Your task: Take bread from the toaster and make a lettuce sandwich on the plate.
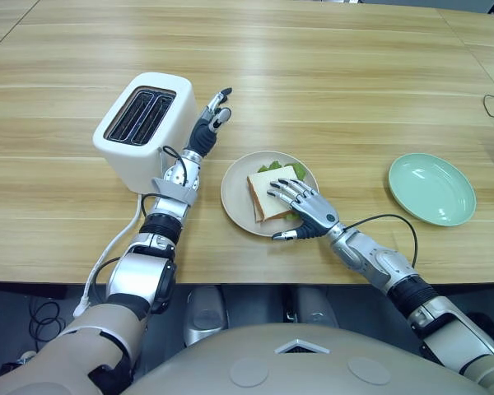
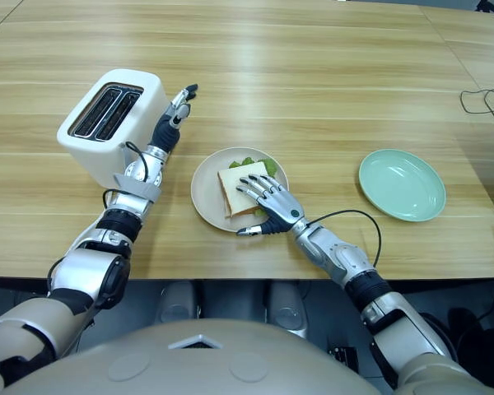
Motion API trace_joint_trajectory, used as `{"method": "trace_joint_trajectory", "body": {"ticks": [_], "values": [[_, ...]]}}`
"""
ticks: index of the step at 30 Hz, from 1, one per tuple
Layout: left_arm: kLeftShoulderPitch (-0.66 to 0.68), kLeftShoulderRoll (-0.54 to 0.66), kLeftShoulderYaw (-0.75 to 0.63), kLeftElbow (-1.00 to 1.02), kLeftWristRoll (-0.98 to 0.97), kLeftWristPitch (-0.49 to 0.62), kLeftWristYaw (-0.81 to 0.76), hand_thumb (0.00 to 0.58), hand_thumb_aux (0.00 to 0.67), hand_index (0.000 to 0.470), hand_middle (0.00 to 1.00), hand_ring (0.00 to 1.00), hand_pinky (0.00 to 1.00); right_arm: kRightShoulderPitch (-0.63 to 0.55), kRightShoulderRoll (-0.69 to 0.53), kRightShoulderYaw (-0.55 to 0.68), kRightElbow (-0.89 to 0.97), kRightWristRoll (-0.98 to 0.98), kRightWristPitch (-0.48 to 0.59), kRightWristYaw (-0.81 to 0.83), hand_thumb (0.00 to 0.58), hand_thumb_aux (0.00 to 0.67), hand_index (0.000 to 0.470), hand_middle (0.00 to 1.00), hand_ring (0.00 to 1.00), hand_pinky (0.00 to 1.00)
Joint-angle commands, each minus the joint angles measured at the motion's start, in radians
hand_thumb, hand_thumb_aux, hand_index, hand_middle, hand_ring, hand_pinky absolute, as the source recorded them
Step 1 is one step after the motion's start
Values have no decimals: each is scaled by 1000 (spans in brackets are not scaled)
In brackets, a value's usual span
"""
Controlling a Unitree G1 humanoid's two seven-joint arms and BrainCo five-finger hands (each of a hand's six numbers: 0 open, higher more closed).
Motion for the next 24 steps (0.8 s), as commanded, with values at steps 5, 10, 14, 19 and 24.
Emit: {"method": "trace_joint_trajectory", "body": {"ticks": [5,10,14,19,24], "values": [[72,-26,16,-145,-78,-87,-66,0,0,0,0,0,0,32,-2,0,7,13,7,-7,0,0,0,0,0,0],[177,-51,-12,-326,-290,-118,-296,5,3,2,0,0,0,98,3,-171,-288,246,-136,-78,0,0,0,0,0,0],[270,-34,-47,-507,-481,-52,-506,580,670,460,706,706,706,160,-27,-198,-460,689,-285,113,0,0,0,0,0,0],[419,44,-134,-776,-707,64,-793,580,670,460,1000,1000,1000,221,-127,-135,-559,1132,-339,439,484,397,272,39,39,39],[579,220,-245,-910,-782,141,-1145,580,670,460,1000,1000,1000,324,-315,-1,-539,1207,-399,815,580,670,460,616,616,616]]}}
